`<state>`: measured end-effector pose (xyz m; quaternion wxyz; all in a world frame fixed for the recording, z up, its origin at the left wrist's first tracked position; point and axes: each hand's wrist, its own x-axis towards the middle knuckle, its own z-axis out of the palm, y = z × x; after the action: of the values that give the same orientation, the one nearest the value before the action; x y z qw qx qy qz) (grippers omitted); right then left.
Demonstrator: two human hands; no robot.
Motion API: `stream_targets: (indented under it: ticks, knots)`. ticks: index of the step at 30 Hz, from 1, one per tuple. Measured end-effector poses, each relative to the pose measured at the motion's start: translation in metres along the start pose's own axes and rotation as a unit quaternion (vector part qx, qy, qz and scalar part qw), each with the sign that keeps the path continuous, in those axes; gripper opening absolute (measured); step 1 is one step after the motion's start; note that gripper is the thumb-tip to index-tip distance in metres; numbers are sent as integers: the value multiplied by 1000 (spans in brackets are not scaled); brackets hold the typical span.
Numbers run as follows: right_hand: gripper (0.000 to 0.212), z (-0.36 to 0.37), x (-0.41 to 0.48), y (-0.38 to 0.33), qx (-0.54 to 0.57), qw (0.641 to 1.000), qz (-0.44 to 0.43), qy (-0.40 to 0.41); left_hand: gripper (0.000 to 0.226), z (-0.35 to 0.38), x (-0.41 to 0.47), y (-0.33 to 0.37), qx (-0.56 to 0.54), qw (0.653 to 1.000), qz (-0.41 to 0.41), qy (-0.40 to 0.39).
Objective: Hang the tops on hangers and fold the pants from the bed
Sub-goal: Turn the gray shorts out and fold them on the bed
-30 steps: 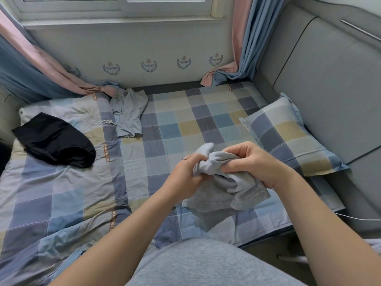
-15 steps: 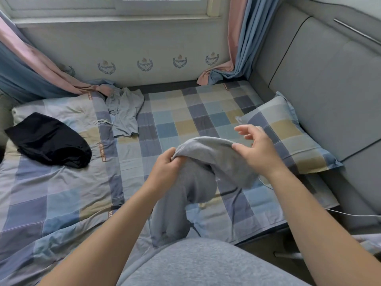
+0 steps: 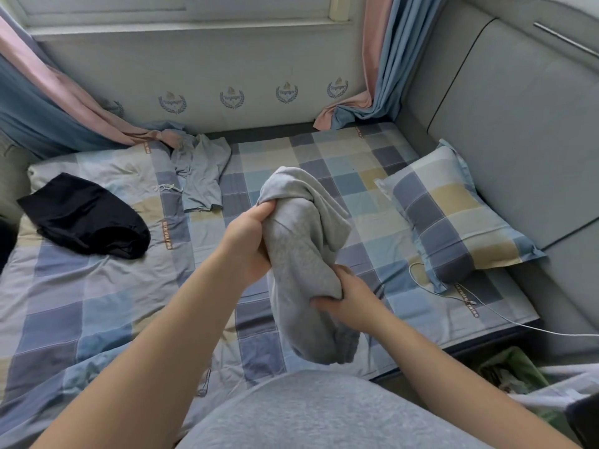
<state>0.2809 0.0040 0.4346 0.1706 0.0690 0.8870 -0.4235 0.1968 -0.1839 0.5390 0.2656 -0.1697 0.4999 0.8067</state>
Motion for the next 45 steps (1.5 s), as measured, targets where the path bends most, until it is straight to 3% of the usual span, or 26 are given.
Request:
stream_targets:
  ticks: [1,2,5,9,14,17,20,22,25,26,29,32,34,35,38,41,45]
  knots:
    - [19,0,0,1,12,1000,0,23,32,-2,1,1,0,1000,7,8]
    - [7,-3,-1,1,26,999,-6,39,33,-4,2,1,0,1000,16,18]
    - [12,-15,2,2,142,988,7,56,36,-15,9,-2,25,997,47,49]
    - [15,-35,6,-8,281,949,66,126,44,-22,8,-19,262,961,74,43]
    - [16,-43,9,-28,374,903,89,190,57,-12,-5,-52,404,900,-40,-159]
    - [16,-48,7,-40,425,877,79,208,62,-10,-1,-71,435,876,-15,-207]
    - [27,-56,4,-43,472,845,83,236,44,-12,7,-76,510,850,81,-106]
    - [33,-61,1,-41,527,811,87,238,27,-16,14,-77,504,851,145,-23]
    - [44,-64,-4,-37,581,782,97,201,16,-19,23,-75,365,920,139,26]
    - [40,-62,-6,-36,567,798,102,178,16,-18,25,-72,300,947,112,31]
    - [19,-51,-7,-32,361,913,131,137,16,-16,27,-61,165,981,93,30]
    - [55,-44,-11,-27,209,969,54,119,12,-15,26,-43,126,984,123,-5]
    - [73,-42,-13,-32,184,981,-31,52,13,-14,24,-35,146,981,118,-53]
    - [71,-40,-11,-36,169,983,-67,26,13,-14,23,-33,165,977,108,-80]
    - [30,-38,-1,-50,172,976,-131,25,12,-15,22,-28,198,969,90,-114]
    - [21,-40,6,-57,166,976,-140,31,12,-21,22,-22,203,969,111,-91]
    - [61,-33,11,-62,91,987,-134,-23,20,-28,23,-18,200,971,108,-79]
